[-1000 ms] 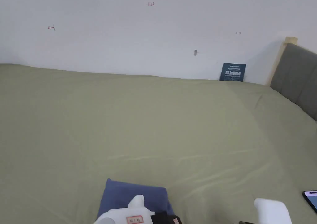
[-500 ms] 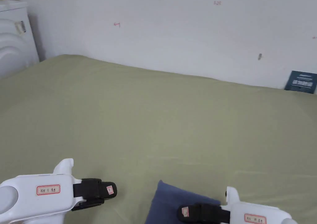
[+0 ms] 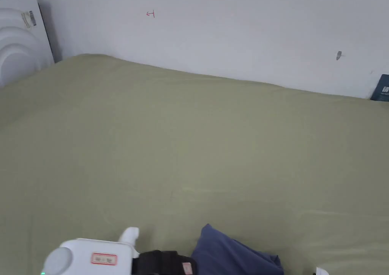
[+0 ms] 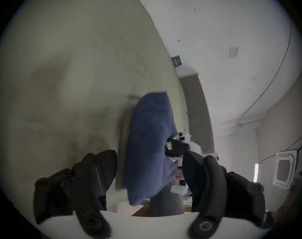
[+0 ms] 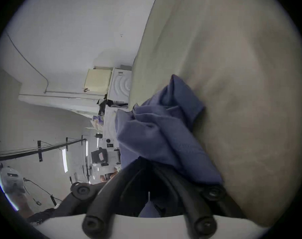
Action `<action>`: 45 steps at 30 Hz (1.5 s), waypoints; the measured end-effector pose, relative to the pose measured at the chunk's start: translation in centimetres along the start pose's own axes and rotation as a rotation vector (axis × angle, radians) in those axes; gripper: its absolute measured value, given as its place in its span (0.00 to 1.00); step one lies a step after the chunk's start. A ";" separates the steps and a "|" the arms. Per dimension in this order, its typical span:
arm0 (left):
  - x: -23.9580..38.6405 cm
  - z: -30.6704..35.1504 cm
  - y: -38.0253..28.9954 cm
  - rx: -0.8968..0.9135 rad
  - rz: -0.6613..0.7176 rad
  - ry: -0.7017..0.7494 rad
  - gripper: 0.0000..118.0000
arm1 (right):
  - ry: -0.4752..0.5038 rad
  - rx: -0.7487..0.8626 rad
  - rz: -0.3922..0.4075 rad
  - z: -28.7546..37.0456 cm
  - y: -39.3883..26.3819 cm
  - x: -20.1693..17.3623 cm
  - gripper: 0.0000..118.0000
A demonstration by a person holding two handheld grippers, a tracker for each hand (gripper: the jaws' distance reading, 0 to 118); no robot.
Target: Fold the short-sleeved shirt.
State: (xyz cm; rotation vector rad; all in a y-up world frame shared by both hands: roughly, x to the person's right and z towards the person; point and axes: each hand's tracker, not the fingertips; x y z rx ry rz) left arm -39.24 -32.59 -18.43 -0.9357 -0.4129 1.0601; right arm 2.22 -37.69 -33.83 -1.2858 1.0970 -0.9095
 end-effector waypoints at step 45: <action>-16.7 38.7 14.0 0.293 0.119 0.418 0.66 | -0.220 -0.070 0.223 -6.2 -4.9 -8.6 0.01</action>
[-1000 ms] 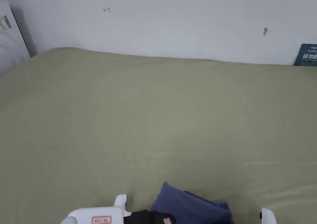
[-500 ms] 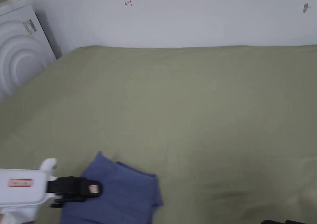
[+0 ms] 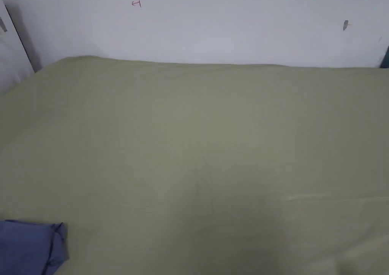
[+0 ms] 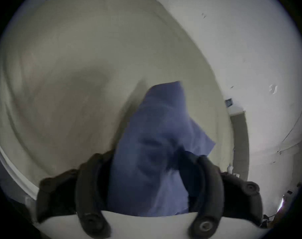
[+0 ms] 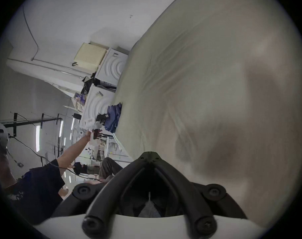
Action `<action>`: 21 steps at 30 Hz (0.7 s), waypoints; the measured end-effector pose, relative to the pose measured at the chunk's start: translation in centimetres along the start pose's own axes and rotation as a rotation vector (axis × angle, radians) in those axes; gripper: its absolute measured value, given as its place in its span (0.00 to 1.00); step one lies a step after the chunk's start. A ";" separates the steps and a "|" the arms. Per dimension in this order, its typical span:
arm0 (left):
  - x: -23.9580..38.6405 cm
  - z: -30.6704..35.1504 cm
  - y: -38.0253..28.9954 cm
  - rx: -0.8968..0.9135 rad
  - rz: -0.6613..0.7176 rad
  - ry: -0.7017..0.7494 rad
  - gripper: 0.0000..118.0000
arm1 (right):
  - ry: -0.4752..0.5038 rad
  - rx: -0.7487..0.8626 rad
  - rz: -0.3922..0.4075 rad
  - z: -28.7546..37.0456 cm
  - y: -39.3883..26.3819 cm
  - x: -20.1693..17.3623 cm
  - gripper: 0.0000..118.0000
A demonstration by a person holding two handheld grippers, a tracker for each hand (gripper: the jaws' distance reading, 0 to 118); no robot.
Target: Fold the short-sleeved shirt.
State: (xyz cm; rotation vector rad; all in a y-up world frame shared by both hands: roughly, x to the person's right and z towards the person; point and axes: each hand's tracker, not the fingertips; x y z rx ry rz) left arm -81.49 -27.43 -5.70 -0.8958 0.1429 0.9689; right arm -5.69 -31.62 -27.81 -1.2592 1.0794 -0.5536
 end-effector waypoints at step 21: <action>34.0 1.2 -23.6 0.358 -0.672 0.143 0.00 | -0.156 0.305 0.320 17.3 -2.4 -9.9 0.01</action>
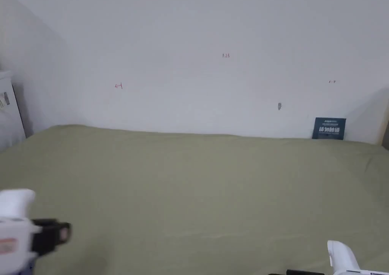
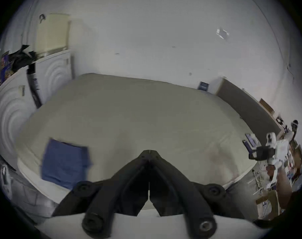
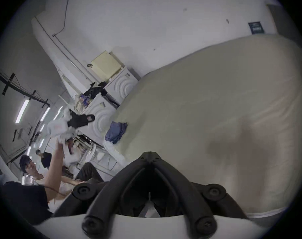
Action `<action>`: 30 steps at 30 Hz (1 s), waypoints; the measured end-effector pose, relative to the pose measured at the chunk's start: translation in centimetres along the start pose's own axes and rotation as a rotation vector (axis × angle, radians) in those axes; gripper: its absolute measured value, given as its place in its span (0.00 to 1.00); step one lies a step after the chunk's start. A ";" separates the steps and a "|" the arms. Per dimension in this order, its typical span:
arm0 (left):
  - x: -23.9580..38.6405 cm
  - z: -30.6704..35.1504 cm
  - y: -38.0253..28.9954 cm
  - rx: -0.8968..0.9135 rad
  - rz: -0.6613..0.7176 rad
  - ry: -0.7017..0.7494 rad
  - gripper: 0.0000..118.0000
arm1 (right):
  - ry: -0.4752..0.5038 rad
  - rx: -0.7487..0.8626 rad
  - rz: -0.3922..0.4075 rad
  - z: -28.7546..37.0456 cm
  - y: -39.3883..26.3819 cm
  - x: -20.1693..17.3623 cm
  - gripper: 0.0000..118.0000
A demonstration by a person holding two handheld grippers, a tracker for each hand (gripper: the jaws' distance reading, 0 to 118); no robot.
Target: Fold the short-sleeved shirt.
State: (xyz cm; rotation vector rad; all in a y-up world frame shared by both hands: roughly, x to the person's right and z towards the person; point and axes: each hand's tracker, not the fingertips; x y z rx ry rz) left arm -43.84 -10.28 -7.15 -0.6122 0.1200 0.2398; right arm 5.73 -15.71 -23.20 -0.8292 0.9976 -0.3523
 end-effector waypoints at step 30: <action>23.1 -2.1 0.7 0.317 -0.089 0.268 0.99 | -0.903 0.654 0.441 2.4 2.6 -8.7 0.85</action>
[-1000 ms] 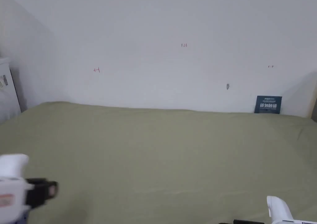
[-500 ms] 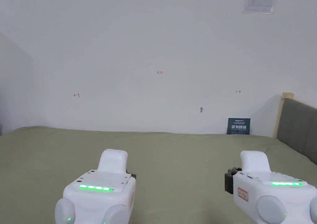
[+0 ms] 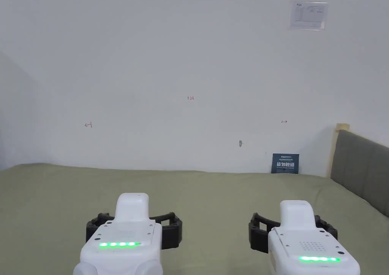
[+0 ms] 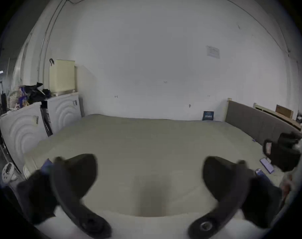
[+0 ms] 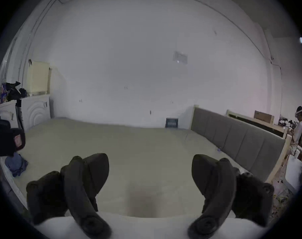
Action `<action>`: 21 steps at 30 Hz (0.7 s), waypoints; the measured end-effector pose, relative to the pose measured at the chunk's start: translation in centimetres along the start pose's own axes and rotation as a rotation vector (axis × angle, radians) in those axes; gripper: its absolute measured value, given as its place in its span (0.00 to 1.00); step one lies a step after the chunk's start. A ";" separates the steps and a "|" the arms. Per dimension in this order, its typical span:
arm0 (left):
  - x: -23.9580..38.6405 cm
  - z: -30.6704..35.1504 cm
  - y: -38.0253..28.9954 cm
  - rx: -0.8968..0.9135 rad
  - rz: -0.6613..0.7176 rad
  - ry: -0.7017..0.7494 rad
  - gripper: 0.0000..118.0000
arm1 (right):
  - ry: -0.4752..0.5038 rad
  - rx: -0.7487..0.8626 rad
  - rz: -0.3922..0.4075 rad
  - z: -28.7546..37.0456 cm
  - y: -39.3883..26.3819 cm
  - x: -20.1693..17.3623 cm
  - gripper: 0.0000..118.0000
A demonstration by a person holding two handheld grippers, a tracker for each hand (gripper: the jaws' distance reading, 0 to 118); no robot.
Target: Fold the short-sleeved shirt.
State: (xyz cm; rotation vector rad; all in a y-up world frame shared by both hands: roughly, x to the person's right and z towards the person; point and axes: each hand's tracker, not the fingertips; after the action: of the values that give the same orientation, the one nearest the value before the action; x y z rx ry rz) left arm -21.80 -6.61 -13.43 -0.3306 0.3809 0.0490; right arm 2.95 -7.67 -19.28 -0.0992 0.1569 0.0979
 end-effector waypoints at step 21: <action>-0.4 0.4 0.2 0.094 0.009 -0.033 1.00 | 0.011 -0.006 -0.083 0.3 0.5 1.4 0.85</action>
State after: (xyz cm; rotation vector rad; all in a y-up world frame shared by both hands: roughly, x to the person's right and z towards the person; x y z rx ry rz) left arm -22.02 -6.33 -13.03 -0.2350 0.3503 0.0451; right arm 4.36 -6.98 -19.30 -0.1123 0.1633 0.0148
